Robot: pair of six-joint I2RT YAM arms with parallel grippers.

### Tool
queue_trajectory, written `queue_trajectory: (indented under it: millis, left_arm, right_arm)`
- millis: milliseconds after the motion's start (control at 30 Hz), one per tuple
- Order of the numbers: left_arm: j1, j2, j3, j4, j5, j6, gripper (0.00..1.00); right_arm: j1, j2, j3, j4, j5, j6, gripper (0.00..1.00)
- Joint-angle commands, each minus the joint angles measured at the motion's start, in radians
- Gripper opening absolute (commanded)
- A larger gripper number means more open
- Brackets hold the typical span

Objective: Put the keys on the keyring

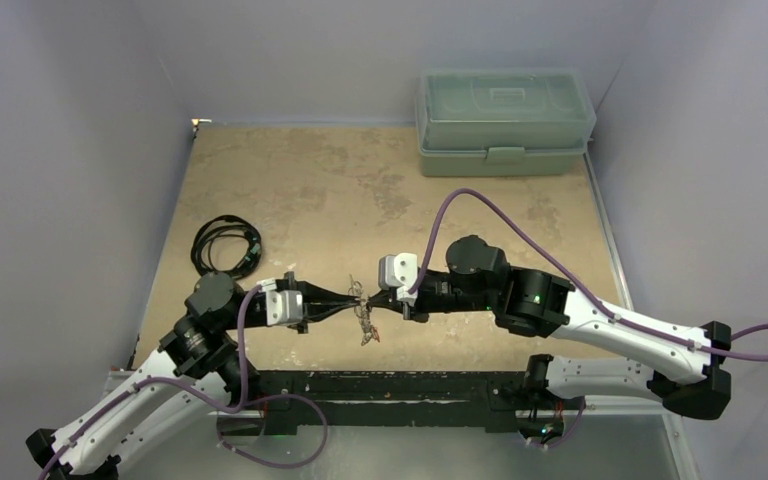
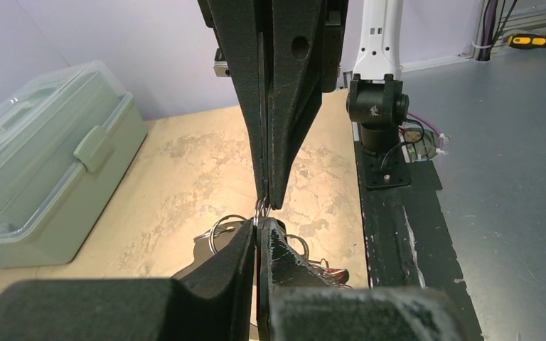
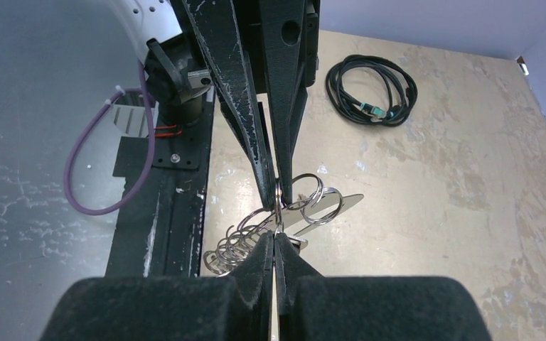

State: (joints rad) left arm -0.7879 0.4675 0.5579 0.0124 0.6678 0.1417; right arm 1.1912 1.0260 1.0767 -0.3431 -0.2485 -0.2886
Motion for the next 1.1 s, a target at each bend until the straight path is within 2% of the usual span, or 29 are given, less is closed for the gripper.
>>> queue_trajectory:
  millis: [0,100,200,233,300,700,1067]
  left_arm:
    - [-0.003,-0.018,0.001,0.061,-0.017,0.010,0.00]
    - [-0.003,-0.017,0.001,0.061,-0.017,0.010,0.00]
    - [-0.003,-0.012,0.002,0.061,-0.013,0.011,0.00]
    - [-0.003,-0.010,0.002,0.061,-0.010,0.010,0.00]
    - [-0.004,-0.008,0.002,0.061,-0.006,0.011,0.00]
    - [-0.002,-0.006,0.003,0.062,0.000,0.007,0.00]
    - [-0.003,-0.007,0.002,0.064,0.000,0.007,0.00]
  right_arm:
    - [0.001,-0.028,-0.010,-0.004,0.020,0.012,0.00]
    - [0.002,-0.026,-0.009,-0.006,0.024,0.015,0.00]
    - [0.002,-0.024,-0.008,-0.001,0.024,0.020,0.28]
    - [0.002,-0.023,-0.007,0.002,0.021,0.020,0.34]
    - [0.002,-0.027,-0.009,0.014,0.014,0.020,0.38]
    - [0.002,-0.019,-0.024,0.092,-0.029,0.019,0.39]
    - [0.002,-0.003,-0.020,0.105,-0.045,0.017,0.30]
